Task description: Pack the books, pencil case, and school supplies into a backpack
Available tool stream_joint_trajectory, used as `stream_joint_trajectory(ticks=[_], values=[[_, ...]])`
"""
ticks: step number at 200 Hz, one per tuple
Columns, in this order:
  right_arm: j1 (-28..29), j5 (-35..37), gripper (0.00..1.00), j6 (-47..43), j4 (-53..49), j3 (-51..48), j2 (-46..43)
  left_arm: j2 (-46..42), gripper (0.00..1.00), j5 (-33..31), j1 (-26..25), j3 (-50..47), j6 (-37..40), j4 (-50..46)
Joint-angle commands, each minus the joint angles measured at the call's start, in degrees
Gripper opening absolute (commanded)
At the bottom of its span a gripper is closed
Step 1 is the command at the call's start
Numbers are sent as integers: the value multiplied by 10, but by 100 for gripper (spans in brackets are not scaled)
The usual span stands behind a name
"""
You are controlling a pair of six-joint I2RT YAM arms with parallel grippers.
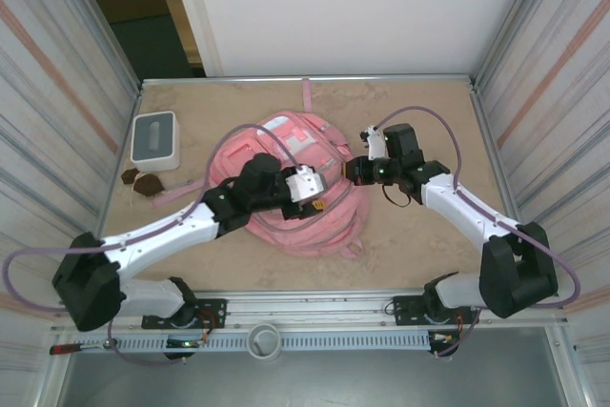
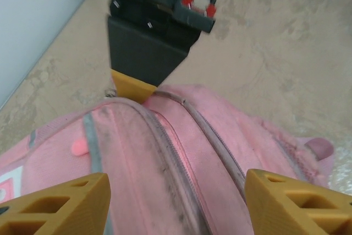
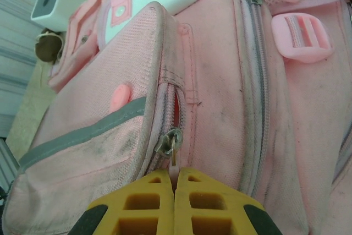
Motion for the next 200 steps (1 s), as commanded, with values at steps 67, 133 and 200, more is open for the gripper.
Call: stream_joint_trajectory(ticks=[67, 133, 200], values=[[20, 30, 0, -32, -30, -29, -70, 30, 15, -52, -11, 0, 89, 2], [-12, 2, 0, -7, -32, -11, 7, -28, 6, 283, 69, -54, 134, 36], [-24, 26, 2, 2, -51, -9, 22, 22, 5, 328, 88, -25, 155, 36]])
